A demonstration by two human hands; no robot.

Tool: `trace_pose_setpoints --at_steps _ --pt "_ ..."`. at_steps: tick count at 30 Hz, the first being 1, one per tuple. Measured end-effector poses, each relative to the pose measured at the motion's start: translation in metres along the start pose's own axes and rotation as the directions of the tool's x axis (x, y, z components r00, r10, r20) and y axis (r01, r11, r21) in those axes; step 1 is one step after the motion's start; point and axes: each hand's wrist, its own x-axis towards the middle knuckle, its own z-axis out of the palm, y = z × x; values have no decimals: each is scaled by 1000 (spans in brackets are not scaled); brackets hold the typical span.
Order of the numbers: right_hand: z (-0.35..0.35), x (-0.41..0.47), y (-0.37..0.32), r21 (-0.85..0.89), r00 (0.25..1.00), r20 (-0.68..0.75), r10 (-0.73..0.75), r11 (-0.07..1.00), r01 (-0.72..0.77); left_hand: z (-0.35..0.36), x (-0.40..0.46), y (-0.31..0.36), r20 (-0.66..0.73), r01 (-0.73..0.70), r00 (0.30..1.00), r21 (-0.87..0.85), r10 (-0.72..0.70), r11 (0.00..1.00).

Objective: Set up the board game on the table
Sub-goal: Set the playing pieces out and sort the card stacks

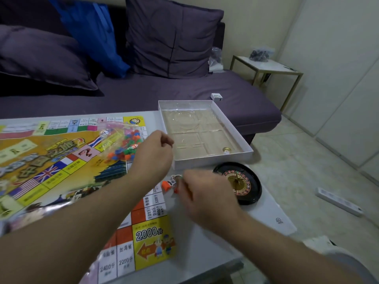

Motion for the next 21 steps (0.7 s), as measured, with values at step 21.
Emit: trace_pose_setpoints --at_steps 21 --pt "-3 -17 -3 210 983 85 161 962 -176 21 -2 11 92 -168 983 81 161 982"
